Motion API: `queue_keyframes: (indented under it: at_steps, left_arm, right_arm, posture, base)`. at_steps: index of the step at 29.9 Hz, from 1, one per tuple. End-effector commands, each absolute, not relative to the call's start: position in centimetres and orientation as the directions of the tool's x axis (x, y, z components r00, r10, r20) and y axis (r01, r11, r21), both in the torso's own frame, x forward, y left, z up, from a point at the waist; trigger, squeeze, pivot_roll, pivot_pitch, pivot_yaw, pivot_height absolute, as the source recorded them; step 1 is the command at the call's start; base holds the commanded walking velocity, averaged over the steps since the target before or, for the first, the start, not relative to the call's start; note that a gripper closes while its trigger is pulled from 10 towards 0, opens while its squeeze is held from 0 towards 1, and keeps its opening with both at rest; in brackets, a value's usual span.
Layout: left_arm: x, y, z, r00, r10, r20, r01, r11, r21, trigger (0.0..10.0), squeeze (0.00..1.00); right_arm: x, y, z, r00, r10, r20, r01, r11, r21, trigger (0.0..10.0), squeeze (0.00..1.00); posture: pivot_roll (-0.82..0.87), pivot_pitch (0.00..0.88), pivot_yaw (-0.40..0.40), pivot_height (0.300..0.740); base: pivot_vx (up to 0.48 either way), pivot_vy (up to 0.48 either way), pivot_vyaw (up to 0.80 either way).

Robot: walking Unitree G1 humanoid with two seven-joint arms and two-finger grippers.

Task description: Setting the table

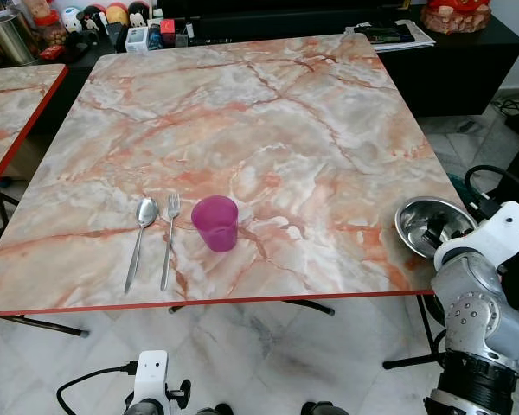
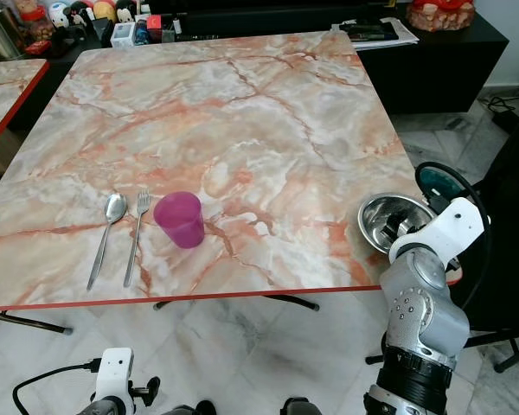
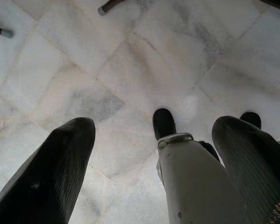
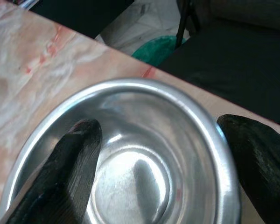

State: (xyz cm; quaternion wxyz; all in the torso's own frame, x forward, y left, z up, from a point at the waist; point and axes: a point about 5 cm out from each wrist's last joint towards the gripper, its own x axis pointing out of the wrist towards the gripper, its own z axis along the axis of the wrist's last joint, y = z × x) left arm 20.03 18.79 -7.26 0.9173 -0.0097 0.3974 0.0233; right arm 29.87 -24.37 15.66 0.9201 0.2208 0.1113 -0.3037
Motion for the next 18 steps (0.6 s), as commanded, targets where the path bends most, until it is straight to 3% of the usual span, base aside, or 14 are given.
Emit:
queue_keyframes:
  at_steps: [1,12,13,14,15,18]
  left_arm:
    - [19.7,19.0,-7.4,0.675,0.039,-0.737,-0.046,0.999,0.011,10.0,0.0]
    - [19.9,19.0,-7.3,0.678,0.033,-0.734,-0.042,0.999,0.007,10.0,0.0]
    - [19.9,19.0,-7.3,0.679,0.034,-0.734,-0.042,0.999,0.007,10.0,0.0]
    - [19.9,19.0,-7.3,0.679,0.034,-0.734,-0.042,0.999,0.007,10.0,0.0]
    - [19.9,19.1,-7.3,0.679,0.035,-0.734,-0.043,0.999,0.008,10.0,0.0]
    - [19.9,19.1,-7.3,0.678,0.036,-0.734,-0.043,0.999,0.009,10.0,0.0]
  right_arm:
    - [29.6,-24.7,16.6,0.782,-0.544,-0.305,0.624,0.688,0.371,10.0,0.0]
    - [29.4,-24.8,16.3,0.763,-0.565,-0.314,0.646,0.658,0.387,9.8,0.0]
    - [29.4,-24.7,16.1,0.762,-0.562,-0.323,0.648,0.651,0.395,4.5,0.0]
    - [29.4,-24.7,15.9,0.761,-0.559,-0.33,0.649,0.647,0.4,4.5,0.0]
    - [29.4,-24.5,15.7,0.762,-0.551,-0.339,0.648,0.645,0.406,0.0,0.0]
    - [29.4,-24.3,15.6,0.764,-0.546,-0.345,0.645,0.643,0.412,0.0,0.0]
  posture:
    - [-0.14,0.166,0.066,0.74]
    - [-0.14,0.168,0.067,0.74]
    - [-0.13,0.168,0.067,0.74]
    - [-0.13,0.169,0.068,0.74]
    - [-0.13,0.17,0.068,0.74]
    - [-0.13,0.17,0.068,0.74]
  base:
    - [0.0,0.0,0.0]
    - [0.0,0.0,0.0]
    - [0.0,0.0,0.0]
    - [0.0,0.0,0.0]
    - [0.0,0.0,0.0]
    - [0.0,0.0,0.0]
